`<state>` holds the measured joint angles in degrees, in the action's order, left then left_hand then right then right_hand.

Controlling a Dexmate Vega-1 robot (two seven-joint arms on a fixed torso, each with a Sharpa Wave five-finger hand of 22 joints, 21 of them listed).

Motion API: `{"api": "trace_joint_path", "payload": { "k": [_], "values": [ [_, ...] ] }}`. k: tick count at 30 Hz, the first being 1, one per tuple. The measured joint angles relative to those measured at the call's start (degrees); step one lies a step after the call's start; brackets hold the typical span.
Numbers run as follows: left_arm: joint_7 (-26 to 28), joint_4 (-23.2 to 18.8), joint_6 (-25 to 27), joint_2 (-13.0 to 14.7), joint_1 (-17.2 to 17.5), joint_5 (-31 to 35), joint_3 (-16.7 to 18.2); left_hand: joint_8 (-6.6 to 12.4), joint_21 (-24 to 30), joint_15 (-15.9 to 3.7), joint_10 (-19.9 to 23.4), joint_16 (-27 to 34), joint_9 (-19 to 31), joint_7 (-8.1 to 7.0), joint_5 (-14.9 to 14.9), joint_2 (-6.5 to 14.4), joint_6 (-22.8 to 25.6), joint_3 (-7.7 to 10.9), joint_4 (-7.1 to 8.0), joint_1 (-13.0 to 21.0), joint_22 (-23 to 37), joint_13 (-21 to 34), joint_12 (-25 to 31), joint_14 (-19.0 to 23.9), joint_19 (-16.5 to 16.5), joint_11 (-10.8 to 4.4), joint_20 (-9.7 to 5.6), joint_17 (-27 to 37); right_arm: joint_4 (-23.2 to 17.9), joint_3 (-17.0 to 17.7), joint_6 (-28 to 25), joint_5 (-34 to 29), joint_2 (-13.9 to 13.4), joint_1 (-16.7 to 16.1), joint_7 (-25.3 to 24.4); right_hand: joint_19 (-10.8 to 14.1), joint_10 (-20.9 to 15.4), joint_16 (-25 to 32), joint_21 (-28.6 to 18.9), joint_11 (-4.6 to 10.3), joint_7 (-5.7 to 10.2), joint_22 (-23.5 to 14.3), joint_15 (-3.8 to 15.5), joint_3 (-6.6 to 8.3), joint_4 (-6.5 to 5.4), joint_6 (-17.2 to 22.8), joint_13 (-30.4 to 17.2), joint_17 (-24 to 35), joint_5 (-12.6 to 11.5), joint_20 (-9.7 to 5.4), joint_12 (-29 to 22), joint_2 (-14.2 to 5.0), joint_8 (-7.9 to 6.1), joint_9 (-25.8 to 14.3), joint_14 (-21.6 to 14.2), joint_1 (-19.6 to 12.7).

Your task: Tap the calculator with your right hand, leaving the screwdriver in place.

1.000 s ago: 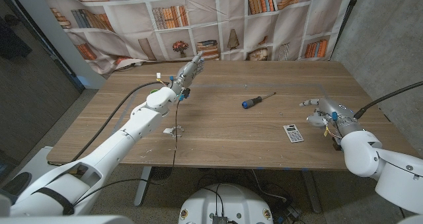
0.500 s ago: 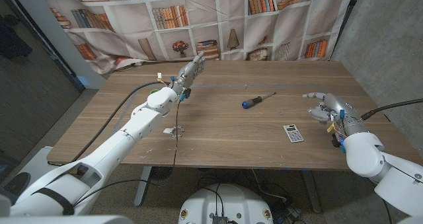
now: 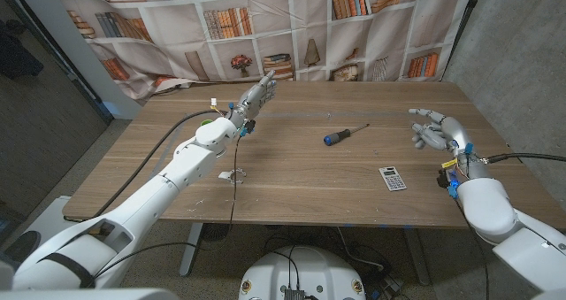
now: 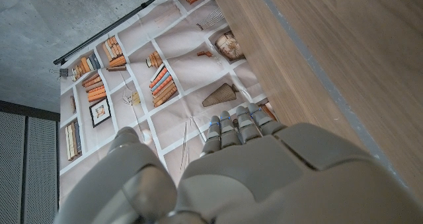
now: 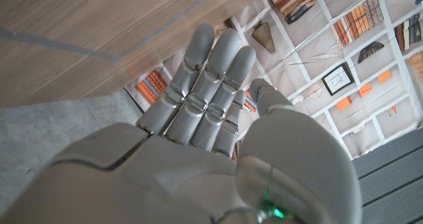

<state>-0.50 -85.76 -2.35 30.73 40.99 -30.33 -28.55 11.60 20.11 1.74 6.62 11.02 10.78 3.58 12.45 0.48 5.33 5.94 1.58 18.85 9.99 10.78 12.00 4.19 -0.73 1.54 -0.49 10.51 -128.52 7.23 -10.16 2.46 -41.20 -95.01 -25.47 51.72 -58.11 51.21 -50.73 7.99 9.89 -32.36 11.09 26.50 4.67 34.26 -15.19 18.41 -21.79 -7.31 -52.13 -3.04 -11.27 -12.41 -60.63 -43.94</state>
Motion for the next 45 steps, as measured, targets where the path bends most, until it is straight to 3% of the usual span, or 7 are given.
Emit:
{"api": "trace_joint_path", "payload": {
  "k": [7, 13, 18, 28, 32, 39, 45],
  "values": [
    [0.14, -1.19, 0.34, 0.84, 0.95, -0.34, 0.42, 0.00, -0.06, 0.00, 0.00, 0.00, 0.00, 0.00, 0.00, 0.00, 0.00, -0.01, 0.01, 0.00, 0.00, 0.00, 0.00, 0.00, 0.11, 0.00, 0.11, 0.00, 5.63, 0.04, 10.40, 6.18, 3.41, 3.41, 4.47, -7.45, 8.00, -3.65, 3.39, -4.33, -1.62, 4.91, -3.84, -4.72, -2.56, 0.23, -0.13, -0.53, 3.02, 2.10, 5.90, -1.35, -0.39, 0.09, 10.22, 7.44],
    [0.00, -2.14, 0.20, 1.60, 1.77, -0.58, 0.82, 0.00, -0.22, 0.00, 0.00, 0.00, 0.00, 0.00, 0.00, 0.26, 0.00, -0.16, 0.16, 0.26, 0.00, 0.00, -0.14, 0.00, 0.11, 0.00, 0.10, 0.00, 10.28, -1.11, 18.68, 13.57, 4.99, 6.50, 10.07, -12.49, 15.51, -8.39, 4.86, -6.67, -2.56, 7.74, -6.42, -6.77, -4.28, 0.56, -0.34, -2.16, 4.67, 3.44, 10.87, -1.19, -0.61, 0.60, 19.02, 12.44],
    [-0.46, -2.39, -1.31, 1.84, 2.59, -1.00, 1.32, 0.00, -0.22, 0.00, 0.00, 0.00, 0.00, 0.00, 0.00, 0.32, 0.00, -0.16, 0.16, 0.32, 0.00, 0.00, -0.15, 0.00, 0.10, 0.00, 0.10, 0.00, 14.69, -2.98, 23.92, 20.65, 6.15, 9.62, 15.21, -14.68, 18.74, -12.72, 5.18, -7.71, -3.36, 9.47, -7.58, -7.39, -4.59, 0.74, 0.83, -4.14, 5.61, 3.91, 14.00, -0.50, -0.83, 0.70, 24.56, 14.62],
    [-2.54, -2.38, -3.24, 2.83, 3.61, -2.11, 2.12, 0.00, -0.21, 0.02, 0.00, 0.00, 0.00, 0.22, 0.00, 0.32, 0.22, -0.32, 0.00, 0.32, 0.00, 0.00, -0.25, -0.01, 0.21, 0.00, -0.01, 0.00, 20.70, -7.13, 29.72, 29.85, 7.91, 14.68, 20.85, -23.64, 25.00, -21.47, 8.62, -7.82, -3.08, 14.74, -11.23, -8.10, -4.36, 2.25, 3.14, -6.83, 8.29, 4.50, 19.03, 0.25, -1.26, 0.70, 32.86, 17.70],
    [-3.56, -2.43, -3.50, 3.61, 3.79, -2.26, 2.32, 0.00, -0.26, 0.22, 0.00, 0.00, 0.00, 0.31, 0.00, 0.31, 0.31, -0.32, 0.00, 0.31, 0.00, 0.00, -0.49, -0.22, 0.42, 0.00, -0.22, 0.00, 22.18, -8.49, 31.39, 31.85, 8.36, 15.94, 22.04, -27.52, 28.30, -25.68, 10.88, -8.84, -5.09, 17.83, -12.70, -8.78, -4.40, -2.95, 3.68, -7.26, 9.38, 5.65, 21.48, 0.77, 0.35, 0.69, 37.20, 19.73],
    [-5.04, -2.77, -3.74, 4.65, 4.23, -2.81, 2.64, 0.00, -0.62, 0.17, 0.00, -0.24, 0.00, 0.31, 0.00, 0.31, 0.31, -0.33, 0.02, 0.31, 0.00, 0.00, -0.49, -0.28, 0.41, 0.00, -0.22, 0.00, 23.88, -10.68, 33.25, 33.51, 8.46, 18.12, 23.03, -31.93, 32.94, -29.65, 13.89, -9.75, -6.79, 20.79, -13.38, -9.60, -4.59, -8.31, 4.02, -7.49, 10.27, 7.12, 24.55, 1.01, 0.51, 0.69, 41.12, 21.69],
    [-5.61, -3.41, -3.74, 5.75, 5.19, -3.19, 3.05, 0.00, -0.97, 0.01, -0.13, -0.24, 0.00, 0.31, 0.00, 0.31, 0.31, -0.56, 0.24, 0.31, 0.00, 0.00, -0.49, -0.43, 0.41, 0.13, -0.22, 0.00, 25.57, -12.64, 33.71, 35.10, 7.94, 20.49, 23.78, -32.95, 34.57, -30.88, 14.76, -9.92, -6.83, 21.45, -13.86, -9.84, -4.83, -9.55, 4.02, -7.49, 10.71, 7.31, 25.55, 1.02, 0.50, 0.96, 42.02, 22.29]
  ]
}}
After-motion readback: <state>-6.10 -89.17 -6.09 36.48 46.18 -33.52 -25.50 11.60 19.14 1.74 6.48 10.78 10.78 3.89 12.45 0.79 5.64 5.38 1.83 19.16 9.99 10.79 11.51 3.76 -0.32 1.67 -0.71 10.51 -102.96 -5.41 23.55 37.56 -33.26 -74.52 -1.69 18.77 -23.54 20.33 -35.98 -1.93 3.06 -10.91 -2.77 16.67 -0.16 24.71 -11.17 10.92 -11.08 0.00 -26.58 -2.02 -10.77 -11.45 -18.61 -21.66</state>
